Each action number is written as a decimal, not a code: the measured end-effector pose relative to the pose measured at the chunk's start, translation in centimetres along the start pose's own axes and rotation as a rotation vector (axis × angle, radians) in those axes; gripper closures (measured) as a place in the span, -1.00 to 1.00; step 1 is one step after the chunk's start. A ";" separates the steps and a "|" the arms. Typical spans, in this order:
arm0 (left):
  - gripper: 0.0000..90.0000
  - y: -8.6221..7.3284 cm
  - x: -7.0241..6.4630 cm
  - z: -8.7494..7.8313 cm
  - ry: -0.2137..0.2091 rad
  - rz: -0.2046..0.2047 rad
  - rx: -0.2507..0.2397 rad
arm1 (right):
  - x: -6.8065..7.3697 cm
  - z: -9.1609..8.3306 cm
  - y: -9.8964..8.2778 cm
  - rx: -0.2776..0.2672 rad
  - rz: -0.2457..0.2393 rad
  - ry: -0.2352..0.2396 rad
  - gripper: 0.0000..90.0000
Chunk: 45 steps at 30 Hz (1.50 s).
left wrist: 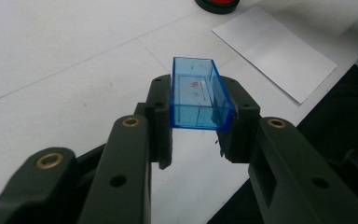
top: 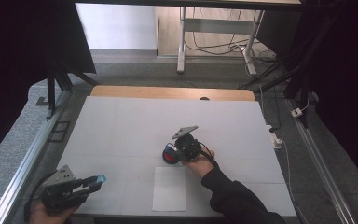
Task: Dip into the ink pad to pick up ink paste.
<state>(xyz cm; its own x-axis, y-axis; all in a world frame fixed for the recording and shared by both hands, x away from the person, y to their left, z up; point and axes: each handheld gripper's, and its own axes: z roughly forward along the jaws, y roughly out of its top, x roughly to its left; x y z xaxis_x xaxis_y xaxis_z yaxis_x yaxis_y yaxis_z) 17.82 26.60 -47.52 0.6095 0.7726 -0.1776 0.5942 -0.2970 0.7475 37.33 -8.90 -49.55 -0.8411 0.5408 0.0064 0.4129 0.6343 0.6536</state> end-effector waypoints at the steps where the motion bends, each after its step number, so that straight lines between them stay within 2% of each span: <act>1: 0.51 0.0 0.0 0.0 0.000 0.000 0.000 | 0.0 0.0 0.0 -0.002 0.005 0.000 0.58; 7: 0.51 0.0 0.0 0.0 0.000 -0.002 -0.001 | -0.1 0.0 -0.1 -0.006 0.019 0.003 0.58; 12: 0.51 0.0 0.0 0.0 -0.001 -0.003 -0.002 | -0.1 0.0 -0.1 -0.012 0.001 0.004 0.57; 23: 0.51 0.0 0.1 -0.1 -0.003 -0.005 -0.003 | 0.0 -0.2 -0.1 -0.008 -0.009 0.005 0.57; 26: 0.50 0.0 0.1 -0.1 -0.002 -0.006 -0.003 | 0.1 -0.4 0.0 -0.021 -0.007 0.006 0.57; 35: 0.51 0.0 0.1 -0.1 -0.003 -0.008 -0.005 | 0.1 -1.4 0.2 -0.048 0.001 0.015 0.57; 45: 0.50 0.0 0.1 -0.2 -0.004 -0.009 -0.008 | 0.0 -3.4 0.2 -0.098 -0.010 0.042 0.57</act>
<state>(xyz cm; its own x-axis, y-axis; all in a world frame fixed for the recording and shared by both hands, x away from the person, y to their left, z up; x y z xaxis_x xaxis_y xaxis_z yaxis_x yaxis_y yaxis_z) 17.76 26.74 -47.45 0.6062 0.7729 -0.1874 0.5958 -0.2852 0.7508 36.19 -10.63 -46.82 -0.8596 0.5100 0.0298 0.3700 0.5812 0.7248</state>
